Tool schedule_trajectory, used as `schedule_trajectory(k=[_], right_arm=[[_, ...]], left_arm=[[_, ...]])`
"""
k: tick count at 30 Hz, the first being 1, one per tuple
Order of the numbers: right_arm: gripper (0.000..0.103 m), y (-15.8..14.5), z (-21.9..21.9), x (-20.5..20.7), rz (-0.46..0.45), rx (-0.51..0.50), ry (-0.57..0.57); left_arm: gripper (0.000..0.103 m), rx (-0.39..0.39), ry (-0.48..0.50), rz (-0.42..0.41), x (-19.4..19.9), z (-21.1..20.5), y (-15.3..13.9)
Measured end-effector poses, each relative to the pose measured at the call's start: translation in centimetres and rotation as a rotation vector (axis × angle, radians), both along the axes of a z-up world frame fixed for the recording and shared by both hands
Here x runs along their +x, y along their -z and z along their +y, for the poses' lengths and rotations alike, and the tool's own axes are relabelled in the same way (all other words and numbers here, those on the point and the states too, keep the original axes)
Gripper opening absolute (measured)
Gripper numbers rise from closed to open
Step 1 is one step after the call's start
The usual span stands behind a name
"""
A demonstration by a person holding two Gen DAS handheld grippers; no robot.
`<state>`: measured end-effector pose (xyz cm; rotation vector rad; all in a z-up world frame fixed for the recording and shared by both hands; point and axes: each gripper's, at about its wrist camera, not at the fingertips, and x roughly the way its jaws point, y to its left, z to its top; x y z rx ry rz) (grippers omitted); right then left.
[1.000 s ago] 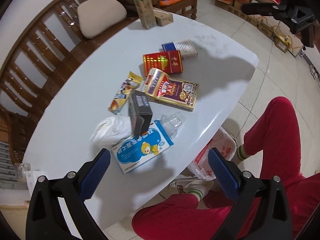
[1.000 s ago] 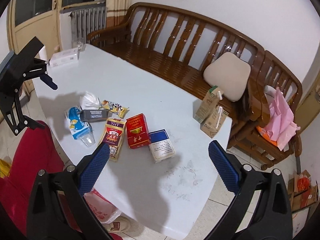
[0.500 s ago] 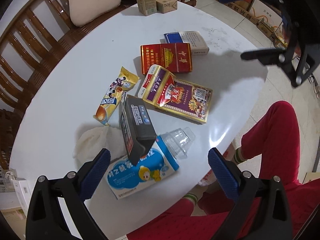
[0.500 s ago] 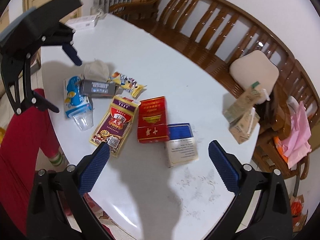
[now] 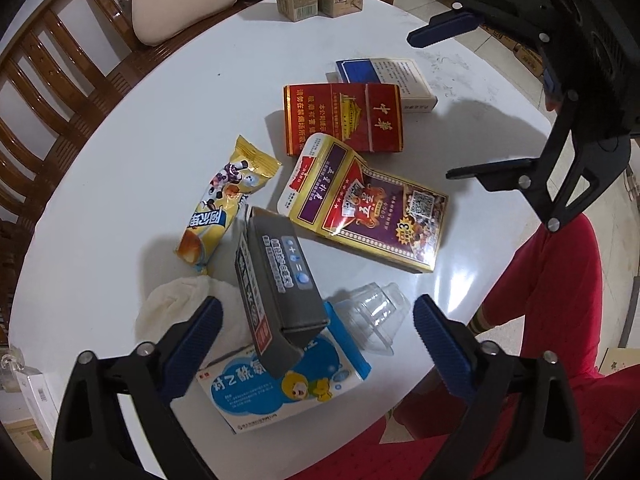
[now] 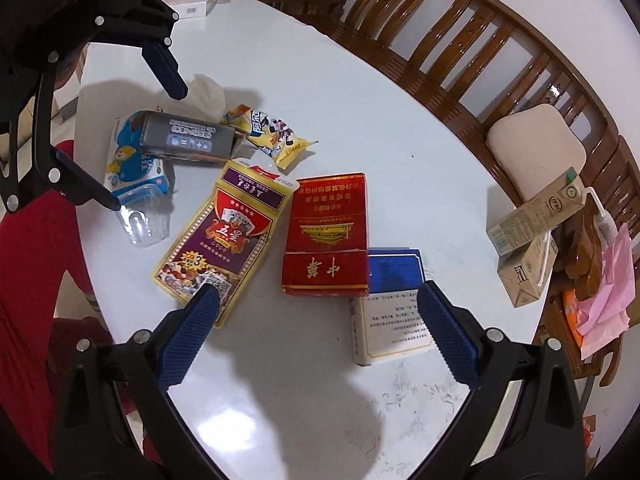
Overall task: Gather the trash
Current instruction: 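Move both tools toward the trash items on the table, then grasp the grey box with the left tool while the right tool grasps the red cigarette pack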
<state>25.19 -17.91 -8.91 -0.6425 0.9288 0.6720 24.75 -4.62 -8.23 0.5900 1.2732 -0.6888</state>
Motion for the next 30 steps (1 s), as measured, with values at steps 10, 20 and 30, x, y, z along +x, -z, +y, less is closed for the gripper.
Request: schedule_trajectory(k=[10, 20, 30], right_arm=[[0.097, 2.1, 0.4, 1.5, -0.021, -0.041, -0.016], [0.086, 3.9, 1.5, 2.4, -0.079, -0.099, -0.050], [0.064, 4.7, 2.3, 2.8, -0.119, -0.129, -0.062]], left_arm=[[0.083, 0.007, -0.030, 0.010, 1.2, 0.2, 1.2], [0.083, 0.015, -0.064, 0.028, 2.5, 0.5, 2.6], [0.068, -0.008, -0.117, 0.046, 3.7, 1.0, 3.1]])
